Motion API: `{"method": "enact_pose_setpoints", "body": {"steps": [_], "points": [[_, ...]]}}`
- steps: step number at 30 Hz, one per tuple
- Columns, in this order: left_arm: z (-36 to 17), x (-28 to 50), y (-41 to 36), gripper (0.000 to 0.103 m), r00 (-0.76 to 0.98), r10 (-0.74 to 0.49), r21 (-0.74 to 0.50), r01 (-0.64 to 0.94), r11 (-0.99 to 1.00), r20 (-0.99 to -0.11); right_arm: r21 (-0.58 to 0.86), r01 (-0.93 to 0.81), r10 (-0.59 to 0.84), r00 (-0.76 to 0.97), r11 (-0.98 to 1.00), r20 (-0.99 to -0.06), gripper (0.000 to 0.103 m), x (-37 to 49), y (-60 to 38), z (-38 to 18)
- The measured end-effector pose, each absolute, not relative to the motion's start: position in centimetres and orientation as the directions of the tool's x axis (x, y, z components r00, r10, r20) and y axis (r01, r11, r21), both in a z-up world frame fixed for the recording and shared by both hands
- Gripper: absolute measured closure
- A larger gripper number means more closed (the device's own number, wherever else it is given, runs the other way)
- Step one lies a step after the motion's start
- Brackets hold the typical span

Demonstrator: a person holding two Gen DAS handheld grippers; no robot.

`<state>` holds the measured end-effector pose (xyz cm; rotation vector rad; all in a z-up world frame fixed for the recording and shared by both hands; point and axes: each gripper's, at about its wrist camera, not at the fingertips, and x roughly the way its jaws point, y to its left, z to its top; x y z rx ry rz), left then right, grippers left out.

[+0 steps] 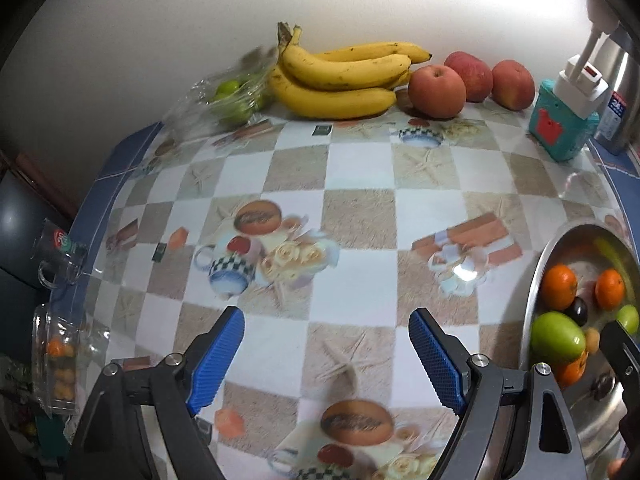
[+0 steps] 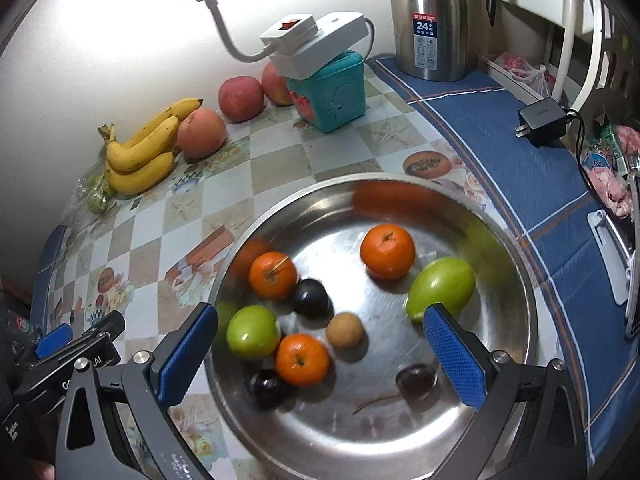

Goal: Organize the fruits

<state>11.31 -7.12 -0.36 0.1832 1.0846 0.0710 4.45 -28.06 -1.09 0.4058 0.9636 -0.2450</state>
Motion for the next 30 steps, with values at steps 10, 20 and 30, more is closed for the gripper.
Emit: {"method": "enact_pose_setpoints", "body": {"steps": [10, 20, 30], "points": [[0.5, 7.6, -5.0, 0.016, 0.476, 0.189, 0.222, 0.015, 0.975, -0.859, 0.221, 0.359, -0.021, 0.564, 0.907, -0.826, 0.001, 2.2, -25.9, -0.1], [1.6, 4.3, -4.3, 0.016, 0.49, 0.145, 0.186, 0.036, 0.982, -0.86, 0.194, 0.352, -0.038, 0.556, 0.916, -0.83, 0.001, -0.4, -24.7, 0.1], [0.6, 1.5, -4.4, 0.016, 0.429, 0.147, 0.177, 0.031, 0.984, -0.891, 0.184, 0.331, -0.029, 0.546, 0.925, -0.837, 0.001, -2.1, -24.1, -0.6]]}}
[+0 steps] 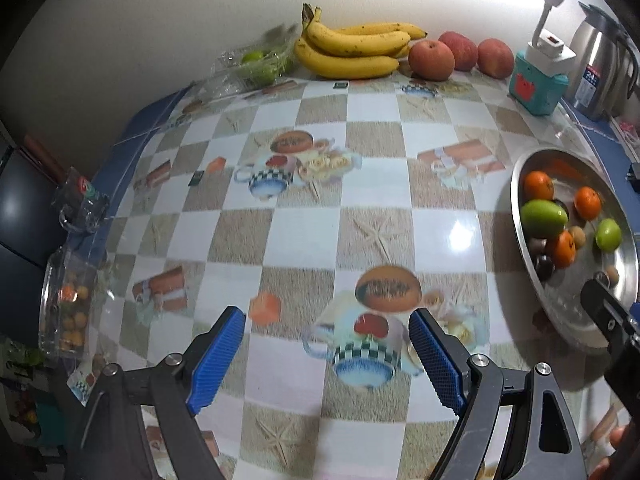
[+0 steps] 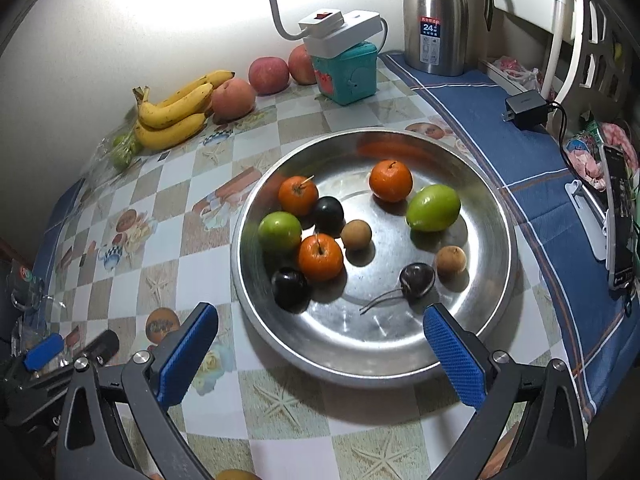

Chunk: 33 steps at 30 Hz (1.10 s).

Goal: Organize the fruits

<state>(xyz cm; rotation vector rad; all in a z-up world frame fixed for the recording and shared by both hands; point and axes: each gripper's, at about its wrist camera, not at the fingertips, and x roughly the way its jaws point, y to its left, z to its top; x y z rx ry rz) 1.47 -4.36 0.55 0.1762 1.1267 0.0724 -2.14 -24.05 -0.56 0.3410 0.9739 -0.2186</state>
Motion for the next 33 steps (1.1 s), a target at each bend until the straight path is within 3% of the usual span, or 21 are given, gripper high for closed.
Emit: {"method": "enact_pose_setpoints", "body": {"steps": [33], "points": [[2.6, -1.3, -4.0, 0.016, 0.501, 0.126, 0.146, 0.002, 0.989, -0.856, 0.164, 0.309, -0.037, 0.552, 0.937, -0.833, 0.001, -5.7, -24.0, 0.2]]}}
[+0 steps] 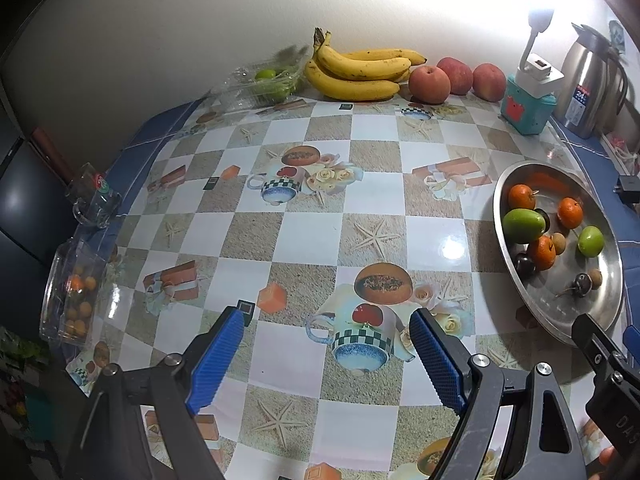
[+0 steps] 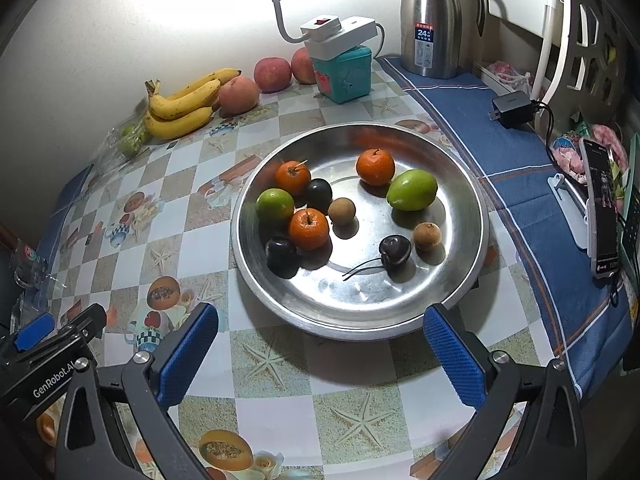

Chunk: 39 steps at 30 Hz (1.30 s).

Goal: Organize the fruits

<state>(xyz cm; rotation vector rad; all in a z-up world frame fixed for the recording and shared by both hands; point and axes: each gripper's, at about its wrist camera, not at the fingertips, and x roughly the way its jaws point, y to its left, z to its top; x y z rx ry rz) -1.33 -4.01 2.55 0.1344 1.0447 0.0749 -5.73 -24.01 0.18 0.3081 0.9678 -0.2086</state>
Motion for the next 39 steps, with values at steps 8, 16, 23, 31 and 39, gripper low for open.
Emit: {"method": "enact_pose_setpoints", "body": {"steps": [8, 16, 23, 31, 39], "points": [[2.59, -1.31, -3.97, 0.016, 0.496, 0.131, 0.15, -0.001, 0.989, -0.858, 0.165, 0.312, -0.036, 0.549, 0.936, -0.835, 0.001, -5.72, -24.03, 0.1], [2.5, -1.29, -3.94, 0.016, 0.497, 0.132, 0.152, 0.0, 0.988, -0.858, 0.165, 0.311, -0.034, 0.546, 0.936, -0.837, 0.001, -5.66, -24.08, 0.06], [2.44, -1.29, -3.87, 0.016, 0.498, 0.139, 0.156, -0.008, 0.988, -0.856, 0.164, 0.311, -0.034, 0.545, 0.936, -0.838, 0.001, -5.65, -24.01, 0.03], [2.52, -1.35, -3.77, 0.016, 0.506, 0.145, 0.163, -0.009, 0.987, -0.85, 0.163, 0.312, -0.035, 0.544, 0.936, -0.838, 0.001, -5.66, -24.0, 0.0], [2.72, -1.43, -3.76, 0.016, 0.518, 0.144, 0.159, -0.015, 0.987, -0.843, 0.162, 0.31, -0.035, 0.544, 0.937, -0.838, 0.001, -5.65, -24.03, -0.01]]}}
